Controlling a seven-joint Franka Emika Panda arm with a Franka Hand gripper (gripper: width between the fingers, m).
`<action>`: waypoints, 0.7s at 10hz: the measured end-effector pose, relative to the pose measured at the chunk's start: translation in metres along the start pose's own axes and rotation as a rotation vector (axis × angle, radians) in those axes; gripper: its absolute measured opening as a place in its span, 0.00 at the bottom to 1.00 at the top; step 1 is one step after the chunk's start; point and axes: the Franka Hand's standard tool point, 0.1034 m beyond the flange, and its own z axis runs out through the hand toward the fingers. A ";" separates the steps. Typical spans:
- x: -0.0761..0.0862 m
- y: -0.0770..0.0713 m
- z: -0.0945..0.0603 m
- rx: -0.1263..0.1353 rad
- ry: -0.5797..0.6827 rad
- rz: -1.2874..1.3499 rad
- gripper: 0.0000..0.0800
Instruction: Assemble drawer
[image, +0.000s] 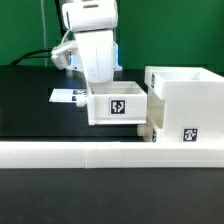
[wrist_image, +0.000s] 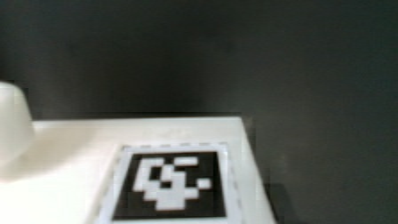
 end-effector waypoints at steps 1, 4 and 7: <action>0.003 0.003 -0.001 -0.003 0.000 -0.005 0.06; 0.012 0.011 0.002 -0.004 0.005 -0.016 0.06; 0.012 0.011 0.002 -0.003 0.005 -0.015 0.06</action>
Offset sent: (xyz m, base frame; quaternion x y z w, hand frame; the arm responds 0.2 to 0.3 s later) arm 0.0183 0.0076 -0.0045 -0.0003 -0.0296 -0.0171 0.9994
